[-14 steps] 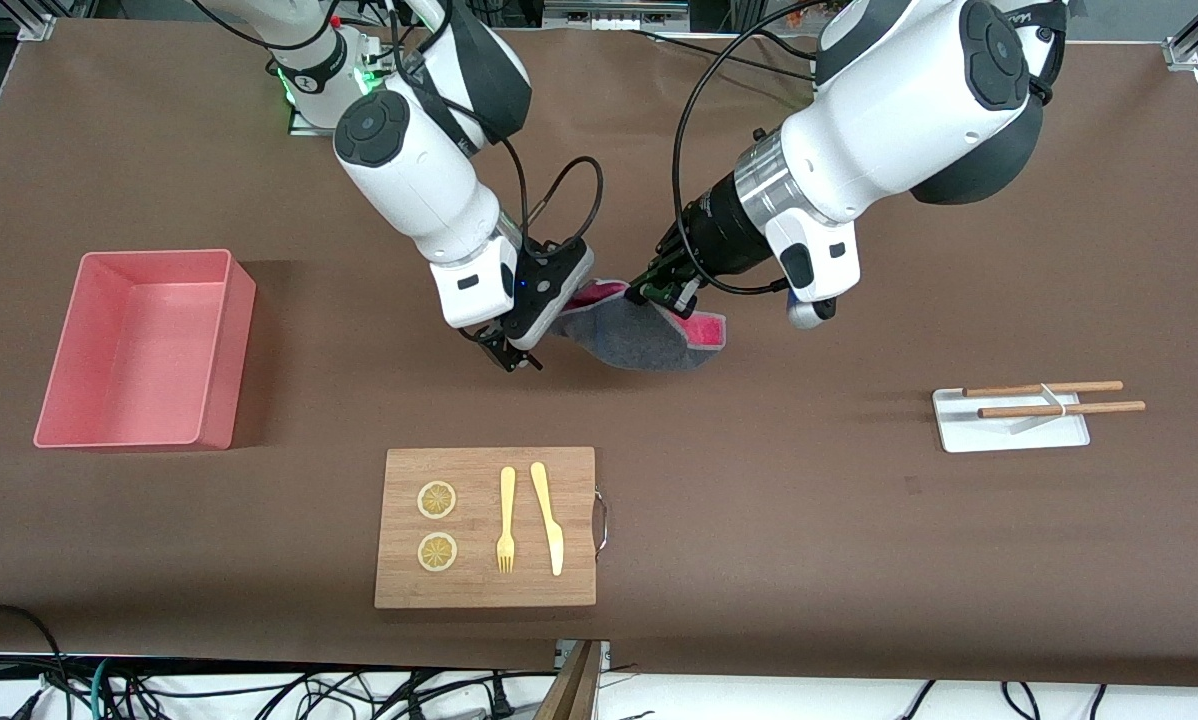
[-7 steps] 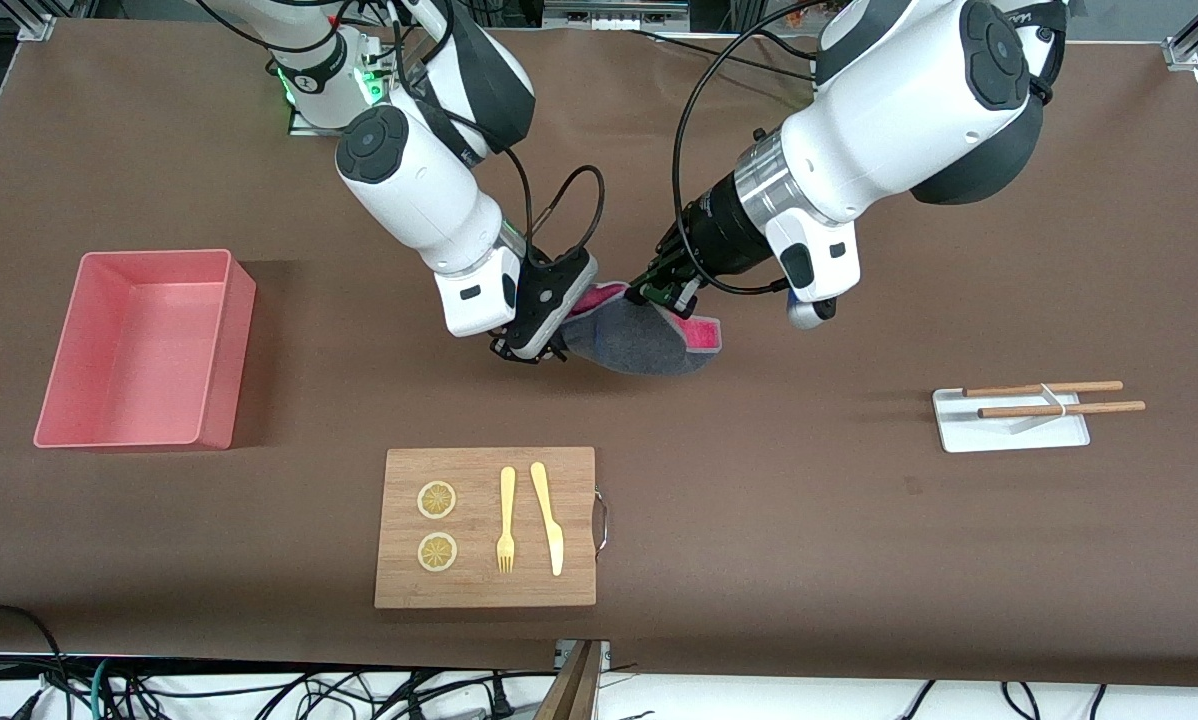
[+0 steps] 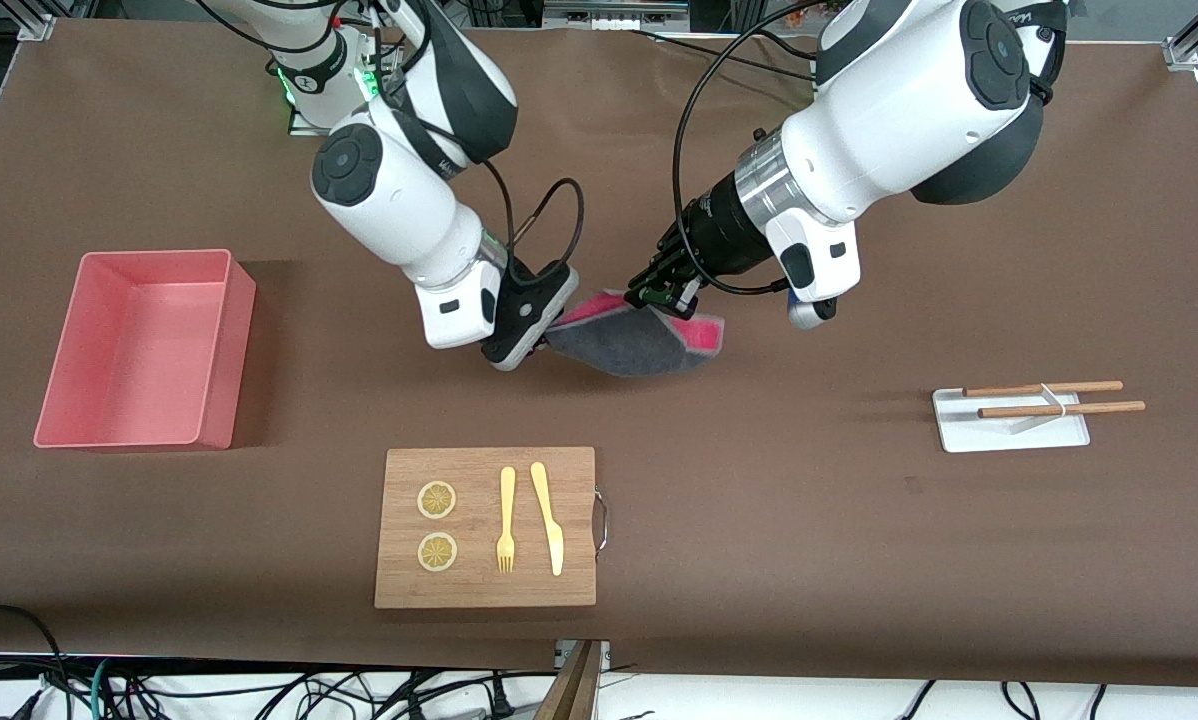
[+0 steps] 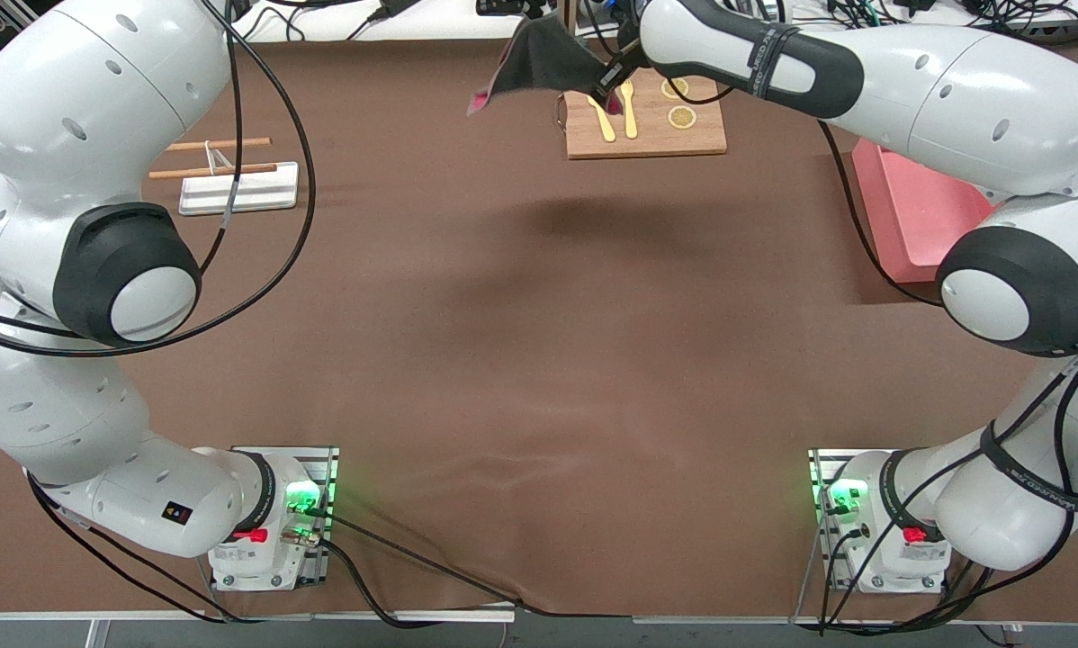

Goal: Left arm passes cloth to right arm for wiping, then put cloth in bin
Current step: 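Release the cloth from the left gripper while the right gripper pulls away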

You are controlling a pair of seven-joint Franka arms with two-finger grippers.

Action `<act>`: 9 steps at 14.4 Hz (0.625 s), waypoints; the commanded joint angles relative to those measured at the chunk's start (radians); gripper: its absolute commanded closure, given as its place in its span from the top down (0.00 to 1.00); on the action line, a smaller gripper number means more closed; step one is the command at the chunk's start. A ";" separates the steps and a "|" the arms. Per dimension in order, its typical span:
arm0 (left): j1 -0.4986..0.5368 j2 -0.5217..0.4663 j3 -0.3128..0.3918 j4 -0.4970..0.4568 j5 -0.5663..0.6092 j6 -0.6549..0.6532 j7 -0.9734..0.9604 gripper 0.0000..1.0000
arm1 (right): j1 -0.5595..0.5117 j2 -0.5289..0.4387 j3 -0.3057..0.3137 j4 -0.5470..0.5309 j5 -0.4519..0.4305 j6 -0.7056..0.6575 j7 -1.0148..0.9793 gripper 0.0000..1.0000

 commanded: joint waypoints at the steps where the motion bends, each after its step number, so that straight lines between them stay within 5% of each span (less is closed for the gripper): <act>1: -0.015 0.011 0.013 0.030 0.023 -0.002 -0.001 1.00 | -0.018 0.000 0.001 0.022 0.016 -0.052 0.004 0.00; 9: -0.004 0.008 0.018 0.030 0.041 -0.008 0.020 1.00 | -0.175 0.026 -0.022 0.076 -0.001 -0.236 -0.126 0.00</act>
